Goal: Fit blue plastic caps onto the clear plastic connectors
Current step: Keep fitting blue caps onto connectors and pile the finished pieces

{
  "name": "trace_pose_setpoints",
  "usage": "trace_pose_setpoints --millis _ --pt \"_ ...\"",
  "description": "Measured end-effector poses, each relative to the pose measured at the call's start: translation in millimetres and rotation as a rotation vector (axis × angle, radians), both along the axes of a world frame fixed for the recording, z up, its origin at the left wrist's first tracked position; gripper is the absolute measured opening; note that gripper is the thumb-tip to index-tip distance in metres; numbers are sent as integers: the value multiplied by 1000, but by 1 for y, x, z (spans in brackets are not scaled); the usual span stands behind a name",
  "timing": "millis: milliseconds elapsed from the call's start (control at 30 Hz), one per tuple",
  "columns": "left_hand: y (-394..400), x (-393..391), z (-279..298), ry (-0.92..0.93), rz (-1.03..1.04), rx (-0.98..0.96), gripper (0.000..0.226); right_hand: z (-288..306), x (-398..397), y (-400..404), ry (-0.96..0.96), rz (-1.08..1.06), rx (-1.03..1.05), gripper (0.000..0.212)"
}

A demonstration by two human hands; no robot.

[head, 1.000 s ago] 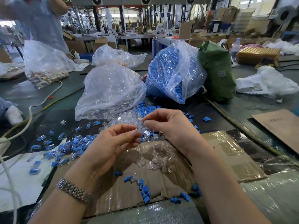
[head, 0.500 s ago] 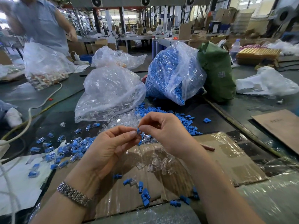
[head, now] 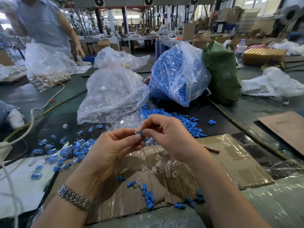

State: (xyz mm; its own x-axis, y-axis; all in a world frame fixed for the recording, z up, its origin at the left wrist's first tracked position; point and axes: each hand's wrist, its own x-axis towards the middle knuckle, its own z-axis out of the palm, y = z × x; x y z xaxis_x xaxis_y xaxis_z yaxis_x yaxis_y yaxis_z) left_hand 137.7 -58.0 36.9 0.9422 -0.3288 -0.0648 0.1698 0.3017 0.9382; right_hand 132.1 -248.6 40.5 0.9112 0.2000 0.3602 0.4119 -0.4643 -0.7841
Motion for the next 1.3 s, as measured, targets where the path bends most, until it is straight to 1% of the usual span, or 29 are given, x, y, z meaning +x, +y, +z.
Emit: trace_pose_setpoints --millis 200,433,533,567,600,633,667,733,767,800,833,867,1033,1100,1200,1300 --pt "-1 0 0 -22 44 33 19 1 -2 4 -46 -5 -51 10" --pt "-1 1 -4 -55 69 60 17 0 -2 4 -55 1 -71 10" --pt "-1 3 -4 -47 54 57 19 2 -2 1 -6 -5 -48 9" --pt "0 3 -4 -36 47 43 20 3 -1 -2 23 -33 -41 9" --pt "0 4 -5 -19 45 23 20 4 -1 -8 44 -99 -65 14" --pt "0 4 -6 -6 47 5 19 5 -1 -15 64 -207 -134 23" --pt "1 4 -5 -2 53 -9 18 6 -2 -23 106 -332 -259 34" --pt "0 4 -6 -1 61 -24 17 5 -5 -36 318 -524 -568 55" --pt "0 5 -6 -5 68 -26 17 5 -6 -39 439 -553 -681 59" --pt "0 6 -6 -10 74 -25 17 4 -7 -40 532 -545 -754 56" --pt "1 7 -7 -13 79 -25 17 4 -8 -40 581 -523 -787 50" --pt "2 8 -7 -17 82 -27 19 4 -8 -38 588 -510 -793 47" --pt "3 10 -9 -20 87 -45 29 7 -11 -31 481 -476 -766 43" --pt "4 10 -9 -8 85 -64 32 8 -11 -30 457 -459 -723 36" --pt "5 11 -8 22 84 -115 34 8 -10 -34 444 -430 -699 31" --pt "5 11 -9 48 98 -153 32 8 -9 -39 475 -366 -684 26"
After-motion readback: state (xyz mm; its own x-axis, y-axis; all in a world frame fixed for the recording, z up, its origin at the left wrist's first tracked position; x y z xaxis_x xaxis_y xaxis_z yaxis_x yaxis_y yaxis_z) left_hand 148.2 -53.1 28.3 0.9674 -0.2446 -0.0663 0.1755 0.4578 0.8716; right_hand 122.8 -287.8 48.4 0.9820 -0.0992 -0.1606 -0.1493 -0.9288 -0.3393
